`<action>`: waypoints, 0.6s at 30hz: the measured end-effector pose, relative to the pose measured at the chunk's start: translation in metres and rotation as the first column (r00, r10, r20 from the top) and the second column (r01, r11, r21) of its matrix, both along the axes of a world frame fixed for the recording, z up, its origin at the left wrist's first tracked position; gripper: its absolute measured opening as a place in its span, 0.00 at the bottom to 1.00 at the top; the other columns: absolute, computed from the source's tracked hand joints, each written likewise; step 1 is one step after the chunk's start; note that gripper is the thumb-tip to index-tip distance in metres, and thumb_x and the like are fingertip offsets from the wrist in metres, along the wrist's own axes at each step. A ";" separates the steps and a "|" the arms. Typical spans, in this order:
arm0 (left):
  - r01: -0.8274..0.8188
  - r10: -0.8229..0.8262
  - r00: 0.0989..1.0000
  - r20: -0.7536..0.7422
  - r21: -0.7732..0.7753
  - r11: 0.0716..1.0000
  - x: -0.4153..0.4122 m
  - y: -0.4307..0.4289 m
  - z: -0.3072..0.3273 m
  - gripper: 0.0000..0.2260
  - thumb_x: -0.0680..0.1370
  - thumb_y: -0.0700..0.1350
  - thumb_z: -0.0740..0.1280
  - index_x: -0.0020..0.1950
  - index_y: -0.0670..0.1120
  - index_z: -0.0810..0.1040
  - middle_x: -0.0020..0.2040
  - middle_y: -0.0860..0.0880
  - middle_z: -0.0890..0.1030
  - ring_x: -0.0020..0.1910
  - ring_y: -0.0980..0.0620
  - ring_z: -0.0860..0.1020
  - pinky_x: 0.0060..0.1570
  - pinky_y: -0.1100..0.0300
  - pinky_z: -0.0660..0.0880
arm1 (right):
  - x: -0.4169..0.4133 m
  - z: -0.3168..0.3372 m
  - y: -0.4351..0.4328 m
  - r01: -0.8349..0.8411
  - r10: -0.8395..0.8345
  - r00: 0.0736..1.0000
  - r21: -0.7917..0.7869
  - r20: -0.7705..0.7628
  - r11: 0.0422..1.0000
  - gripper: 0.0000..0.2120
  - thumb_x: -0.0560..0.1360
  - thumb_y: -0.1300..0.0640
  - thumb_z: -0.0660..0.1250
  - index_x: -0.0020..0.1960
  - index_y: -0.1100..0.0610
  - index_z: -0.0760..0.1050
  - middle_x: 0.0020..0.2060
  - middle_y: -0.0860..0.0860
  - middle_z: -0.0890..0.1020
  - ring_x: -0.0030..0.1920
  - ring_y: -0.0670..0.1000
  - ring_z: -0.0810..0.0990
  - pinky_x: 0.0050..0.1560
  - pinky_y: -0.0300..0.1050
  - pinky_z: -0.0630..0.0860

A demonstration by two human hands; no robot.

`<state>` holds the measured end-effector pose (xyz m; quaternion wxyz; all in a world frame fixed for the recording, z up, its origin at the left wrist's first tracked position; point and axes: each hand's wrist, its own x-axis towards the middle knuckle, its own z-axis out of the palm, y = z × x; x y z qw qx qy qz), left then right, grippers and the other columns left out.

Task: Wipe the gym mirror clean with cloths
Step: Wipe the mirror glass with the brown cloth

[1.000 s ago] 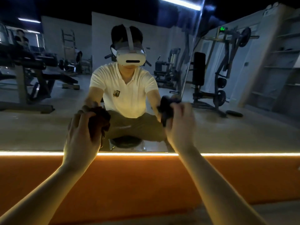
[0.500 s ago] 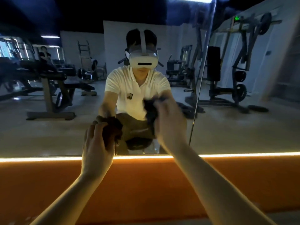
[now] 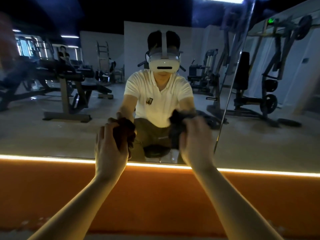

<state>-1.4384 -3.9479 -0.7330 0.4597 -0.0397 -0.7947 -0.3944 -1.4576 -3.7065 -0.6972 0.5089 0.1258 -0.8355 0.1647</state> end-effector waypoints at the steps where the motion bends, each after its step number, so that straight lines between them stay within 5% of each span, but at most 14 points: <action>1: -0.001 0.001 1.000 0.001 0.002 1.000 0.000 0.000 0.000 0.19 0.78 0.37 0.71 0.67 0.44 0.71 0.64 0.44 0.76 0.65 0.47 0.74 0.62 0.43 0.77 | 0.001 0.009 0.006 0.041 -0.047 0.998 -0.113 -0.052 0.993 0.11 0.81 0.56 0.62 0.61 0.58 0.75 0.56 0.55 0.77 0.53 0.52 0.78 0.56 0.53 0.79; 4: 0.008 -0.008 1.000 0.001 -0.001 1.000 0.002 -0.002 -0.002 0.19 0.78 0.39 0.71 0.68 0.46 0.71 0.64 0.46 0.75 0.64 0.46 0.75 0.60 0.41 0.79 | -0.004 -0.006 -0.013 0.043 -0.065 0.994 -0.229 -0.087 0.972 0.10 0.80 0.61 0.65 0.60 0.60 0.76 0.59 0.59 0.77 0.55 0.51 0.77 0.61 0.43 0.76; 6: 0.016 -0.016 1.000 0.009 0.013 1.000 0.003 -0.003 -0.002 0.21 0.78 0.38 0.71 0.68 0.48 0.70 0.64 0.47 0.75 0.65 0.46 0.75 0.60 0.40 0.79 | -0.005 -0.038 -0.053 -0.074 0.070 0.996 -0.069 -0.056 0.995 0.10 0.74 0.67 0.72 0.54 0.62 0.79 0.54 0.60 0.78 0.49 0.50 0.77 0.53 0.35 0.74; 8: 0.026 -0.026 0.999 0.023 0.017 1.000 0.004 -0.006 -0.002 0.22 0.78 0.37 0.71 0.69 0.49 0.70 0.64 0.47 0.75 0.65 0.46 0.75 0.60 0.39 0.79 | 0.000 -0.062 -0.086 -0.196 0.195 0.980 0.203 0.025 0.959 0.13 0.68 0.67 0.76 0.50 0.60 0.80 0.47 0.57 0.77 0.43 0.53 0.80 0.40 0.44 0.76; 10: 0.033 -0.032 0.999 0.028 -0.020 0.999 0.004 -0.014 -0.004 0.20 0.79 0.38 0.71 0.68 0.48 0.70 0.64 0.47 0.75 0.64 0.46 0.76 0.57 0.40 0.80 | -0.002 -0.060 -0.084 -0.263 0.259 0.964 0.313 0.056 0.913 0.12 0.69 0.63 0.75 0.52 0.58 0.80 0.48 0.55 0.78 0.44 0.54 0.81 0.39 0.45 0.76; 14: 0.038 -0.036 0.999 0.038 -0.072 0.997 0.001 -0.031 -0.011 0.19 0.78 0.45 0.70 0.68 0.47 0.71 0.63 0.46 0.76 0.60 0.44 0.79 0.53 0.41 0.82 | 0.000 -0.016 -0.009 -0.041 0.040 0.999 0.034 0.027 0.999 0.11 0.78 0.55 0.68 0.59 0.56 0.75 0.59 0.56 0.76 0.51 0.49 0.77 0.46 0.46 0.80; 18: 0.023 -0.022 0.999 0.030 -0.034 0.999 -0.001 -0.027 -0.009 0.21 0.77 0.42 0.71 0.68 0.45 0.71 0.64 0.44 0.76 0.63 0.44 0.77 0.57 0.40 0.81 | 0.002 -0.005 0.020 0.117 -0.121 0.993 -0.287 0.005 0.951 0.11 0.78 0.57 0.64 0.58 0.60 0.74 0.56 0.58 0.77 0.47 0.50 0.77 0.44 0.51 0.83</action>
